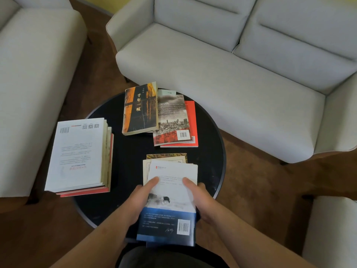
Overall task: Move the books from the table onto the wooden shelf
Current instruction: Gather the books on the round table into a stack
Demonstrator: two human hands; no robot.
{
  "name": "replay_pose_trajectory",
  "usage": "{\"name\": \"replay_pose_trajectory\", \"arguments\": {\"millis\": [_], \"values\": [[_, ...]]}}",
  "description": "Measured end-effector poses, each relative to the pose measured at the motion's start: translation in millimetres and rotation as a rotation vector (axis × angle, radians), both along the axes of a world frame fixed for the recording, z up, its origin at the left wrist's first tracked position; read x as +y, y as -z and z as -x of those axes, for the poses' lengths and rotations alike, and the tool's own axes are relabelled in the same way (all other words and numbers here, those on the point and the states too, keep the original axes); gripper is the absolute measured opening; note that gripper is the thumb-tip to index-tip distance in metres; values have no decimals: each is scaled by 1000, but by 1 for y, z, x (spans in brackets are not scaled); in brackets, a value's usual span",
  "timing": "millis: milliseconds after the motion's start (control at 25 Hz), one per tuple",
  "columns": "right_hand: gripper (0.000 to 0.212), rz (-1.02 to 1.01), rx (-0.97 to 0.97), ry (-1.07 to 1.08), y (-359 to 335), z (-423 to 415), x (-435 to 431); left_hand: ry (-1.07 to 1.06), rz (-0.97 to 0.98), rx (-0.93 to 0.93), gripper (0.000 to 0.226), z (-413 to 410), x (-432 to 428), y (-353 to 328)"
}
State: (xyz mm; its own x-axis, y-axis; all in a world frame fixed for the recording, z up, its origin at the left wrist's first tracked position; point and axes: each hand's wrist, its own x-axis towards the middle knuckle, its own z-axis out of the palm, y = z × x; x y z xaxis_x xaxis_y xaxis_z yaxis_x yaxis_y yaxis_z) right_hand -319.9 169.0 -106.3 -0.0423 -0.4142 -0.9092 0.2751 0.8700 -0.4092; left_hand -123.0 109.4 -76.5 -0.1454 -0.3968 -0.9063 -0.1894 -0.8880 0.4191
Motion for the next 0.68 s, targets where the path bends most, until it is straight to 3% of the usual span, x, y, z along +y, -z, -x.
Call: {"name": "replay_pose_trajectory", "arguments": {"millis": [160, 280, 360, 440, 520, 640, 680], "values": [[94, 32, 146, -414, -1, 13, -5, 334, 162, -255, 53, -18, -17, -11], [106, 120, 341, -532, -14, 9, -26, 174, 362, -201, 63, -10, -54, -16], [90, 184, 519, -464, -22, 5, -50, 156, 401, -85, 66, 4, -73, -16], [87, 220, 452, -393, -26, 3, -74, 330, 382, -108, 58, 19, -86, -9], [83, 169, 427, -536, -24, 7, -91, 523, 397, -222, 39, 26, -94, -1], [59, 149, 434, -619, -25, 12, -89, 609, 377, -223, 24, 25, -87, 1], [50, 152, 439, -612, -25, 12, -82, 763, 413, -277, 28, 27, -82, -2]]}}
